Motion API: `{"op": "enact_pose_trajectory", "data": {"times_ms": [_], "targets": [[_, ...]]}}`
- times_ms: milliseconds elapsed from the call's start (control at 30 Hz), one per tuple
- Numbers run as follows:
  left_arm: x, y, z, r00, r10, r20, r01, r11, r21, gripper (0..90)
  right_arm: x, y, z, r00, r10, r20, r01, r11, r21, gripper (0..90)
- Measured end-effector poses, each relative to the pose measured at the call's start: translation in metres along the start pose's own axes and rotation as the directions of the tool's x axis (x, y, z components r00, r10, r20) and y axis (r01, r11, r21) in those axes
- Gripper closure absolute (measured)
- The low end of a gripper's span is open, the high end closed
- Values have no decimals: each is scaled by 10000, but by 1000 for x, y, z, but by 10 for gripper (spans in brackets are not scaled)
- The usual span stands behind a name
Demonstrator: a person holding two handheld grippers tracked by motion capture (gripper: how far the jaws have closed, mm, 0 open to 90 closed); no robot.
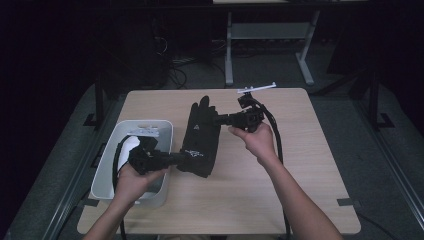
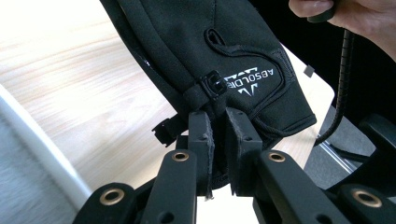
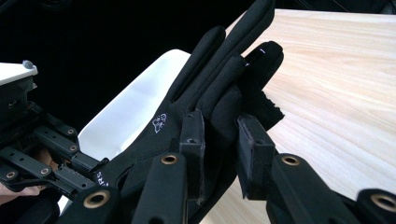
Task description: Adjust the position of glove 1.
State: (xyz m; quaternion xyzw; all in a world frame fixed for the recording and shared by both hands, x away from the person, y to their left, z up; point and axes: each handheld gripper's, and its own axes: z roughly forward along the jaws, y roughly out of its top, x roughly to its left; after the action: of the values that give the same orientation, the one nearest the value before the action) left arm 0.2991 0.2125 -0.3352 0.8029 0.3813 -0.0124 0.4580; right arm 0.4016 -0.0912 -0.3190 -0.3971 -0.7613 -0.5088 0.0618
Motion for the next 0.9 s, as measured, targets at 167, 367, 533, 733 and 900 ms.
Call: {"op": "enact_pose_trajectory", "data": {"times_ms": [167, 367, 533, 733, 900], "targets": [[6, -2, -10, 9999, -93, -124, 93, 10000, -27, 813, 6, 6, 12, 9999, -98, -90, 99, 9999, 103, 742], [11, -5, -21, 9994, -193, -297, 190, 9997, -120, 813, 13, 14, 23, 9995, -251, -213, 254, 9996, 128, 742], [15, -8, -28, 9988, -265, -409, 258, 9995, -185, 813, 18, 18, 32, 9991, -255, -328, 260, 9996, 148, 742], [20, -12, -38, 9976, -369, -585, 356, 9991, -234, 813, 24, 23, 47, 9984, -326, -459, 334, 9993, 171, 742], [23, -16, -46, 9965, -421, -725, 405, 9989, -235, 813, 27, 25, 55, 9978, -309, -580, 322, 9992, 225, 742]]}}
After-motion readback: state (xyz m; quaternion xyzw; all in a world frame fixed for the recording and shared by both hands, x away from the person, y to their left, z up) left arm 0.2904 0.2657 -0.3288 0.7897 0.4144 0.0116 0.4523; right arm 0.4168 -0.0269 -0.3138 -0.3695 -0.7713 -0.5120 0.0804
